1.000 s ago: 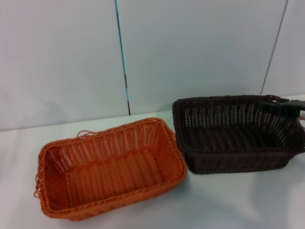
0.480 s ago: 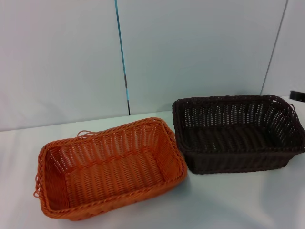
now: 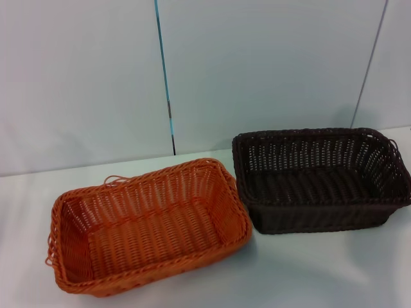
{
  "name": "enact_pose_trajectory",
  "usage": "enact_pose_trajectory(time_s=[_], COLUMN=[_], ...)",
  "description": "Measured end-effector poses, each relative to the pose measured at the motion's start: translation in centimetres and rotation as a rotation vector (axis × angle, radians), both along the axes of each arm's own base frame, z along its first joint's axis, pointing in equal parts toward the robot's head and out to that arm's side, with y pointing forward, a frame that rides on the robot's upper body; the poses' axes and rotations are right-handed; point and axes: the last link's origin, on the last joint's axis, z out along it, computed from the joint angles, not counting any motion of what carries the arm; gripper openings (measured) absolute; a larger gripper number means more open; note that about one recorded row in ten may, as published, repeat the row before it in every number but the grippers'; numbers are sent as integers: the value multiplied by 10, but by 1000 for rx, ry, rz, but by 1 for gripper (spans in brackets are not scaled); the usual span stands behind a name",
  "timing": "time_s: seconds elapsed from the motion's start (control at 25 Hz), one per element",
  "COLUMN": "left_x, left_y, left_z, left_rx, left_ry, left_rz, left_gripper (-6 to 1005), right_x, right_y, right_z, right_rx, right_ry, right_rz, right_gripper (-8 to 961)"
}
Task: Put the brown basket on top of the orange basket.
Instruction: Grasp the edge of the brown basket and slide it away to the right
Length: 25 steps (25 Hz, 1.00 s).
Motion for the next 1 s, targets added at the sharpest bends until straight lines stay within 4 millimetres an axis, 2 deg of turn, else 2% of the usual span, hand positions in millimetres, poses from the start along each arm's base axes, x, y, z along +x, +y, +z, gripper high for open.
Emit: enact_pose_trajectory(time_s=[0.28, 0.76, 1.0], left_x=[-1, -2, -4], left_y=[-2, -2, -4], left_z=[-1, 2, 2], left_rx=[-6, -5, -5], left_ry=[9, 24, 29], left_rz=[-1, -5, -2], left_gripper=[801, 801, 800], right_x=[5, 24, 24], right_y=[11, 26, 29], right_z=[-7, -37, -51], right_rx=[-29, -47, -61], right_ry=[2, 11, 8], right_rz=[-38, -92, -93], right_gripper=[838, 832, 828])
